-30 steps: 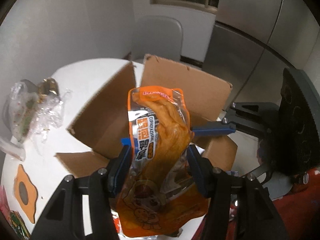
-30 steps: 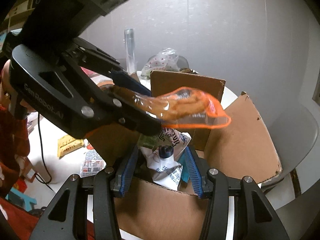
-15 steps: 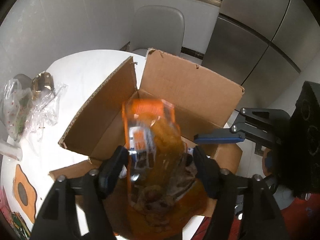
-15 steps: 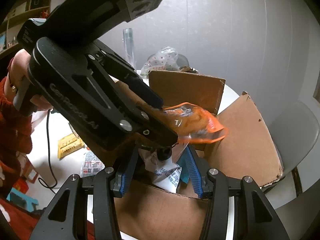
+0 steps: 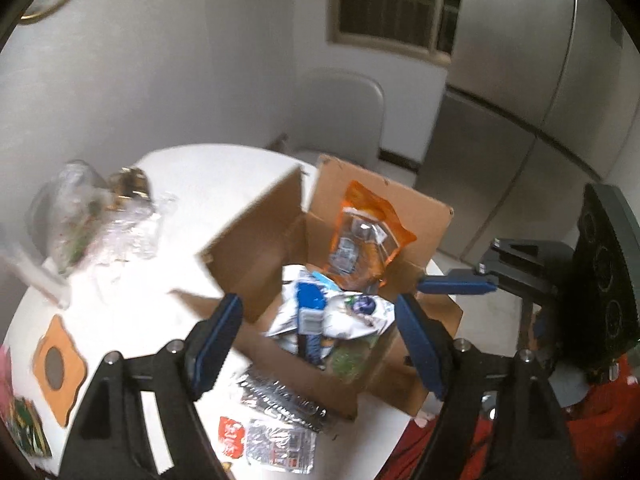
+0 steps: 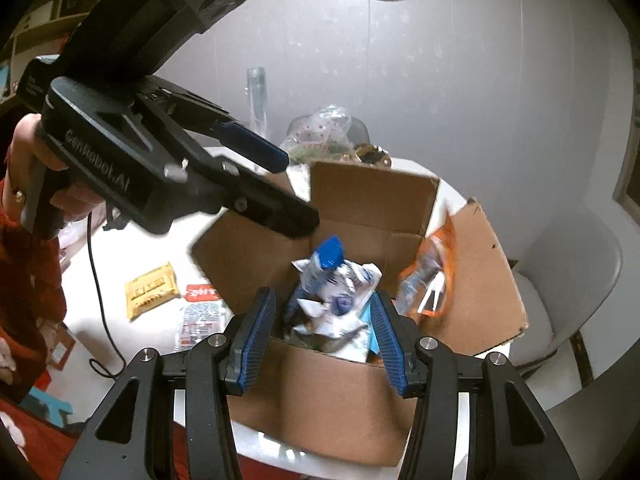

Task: Organize snacks
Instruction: 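Move both tools back over the yellow biscuit pack and silver snack pack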

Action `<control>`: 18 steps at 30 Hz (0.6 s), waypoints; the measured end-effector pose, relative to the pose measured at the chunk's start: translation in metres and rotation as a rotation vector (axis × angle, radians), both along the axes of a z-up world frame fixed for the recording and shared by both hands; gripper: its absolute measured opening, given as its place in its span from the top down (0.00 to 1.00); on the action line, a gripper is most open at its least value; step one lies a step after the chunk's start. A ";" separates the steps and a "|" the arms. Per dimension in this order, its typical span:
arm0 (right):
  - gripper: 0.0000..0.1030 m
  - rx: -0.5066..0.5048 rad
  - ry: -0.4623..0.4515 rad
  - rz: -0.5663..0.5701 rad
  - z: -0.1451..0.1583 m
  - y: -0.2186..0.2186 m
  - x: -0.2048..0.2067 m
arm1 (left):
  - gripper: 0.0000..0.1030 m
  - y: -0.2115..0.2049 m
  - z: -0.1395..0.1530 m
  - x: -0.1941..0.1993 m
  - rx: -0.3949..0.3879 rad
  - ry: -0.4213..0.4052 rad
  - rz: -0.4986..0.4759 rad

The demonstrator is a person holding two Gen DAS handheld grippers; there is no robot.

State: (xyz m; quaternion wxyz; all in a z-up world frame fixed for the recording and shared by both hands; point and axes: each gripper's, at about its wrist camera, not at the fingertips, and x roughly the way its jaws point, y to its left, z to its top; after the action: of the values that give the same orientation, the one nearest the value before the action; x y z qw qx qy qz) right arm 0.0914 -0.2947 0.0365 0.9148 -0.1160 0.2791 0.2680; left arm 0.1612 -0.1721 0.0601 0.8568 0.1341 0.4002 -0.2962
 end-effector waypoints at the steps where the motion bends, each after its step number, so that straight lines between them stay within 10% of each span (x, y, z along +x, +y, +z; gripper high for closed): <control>1: 0.56 0.000 -0.013 0.004 0.004 0.003 -0.006 | 0.25 0.008 0.004 -0.006 -0.010 -0.023 0.018; 10: 0.56 0.020 -0.060 0.141 0.016 0.063 -0.053 | 0.19 0.104 0.007 -0.077 -0.034 -0.220 0.277; 18: 0.54 0.055 0.074 0.230 -0.042 0.125 -0.054 | 0.18 0.182 -0.072 -0.121 0.018 -0.226 0.482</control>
State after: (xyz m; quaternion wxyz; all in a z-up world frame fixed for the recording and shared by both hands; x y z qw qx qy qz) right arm 0.0374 -0.1696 -0.0053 0.8699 -0.1121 0.2903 0.3827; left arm 0.0399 0.0101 -0.0117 0.9407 0.0748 0.3247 -0.0632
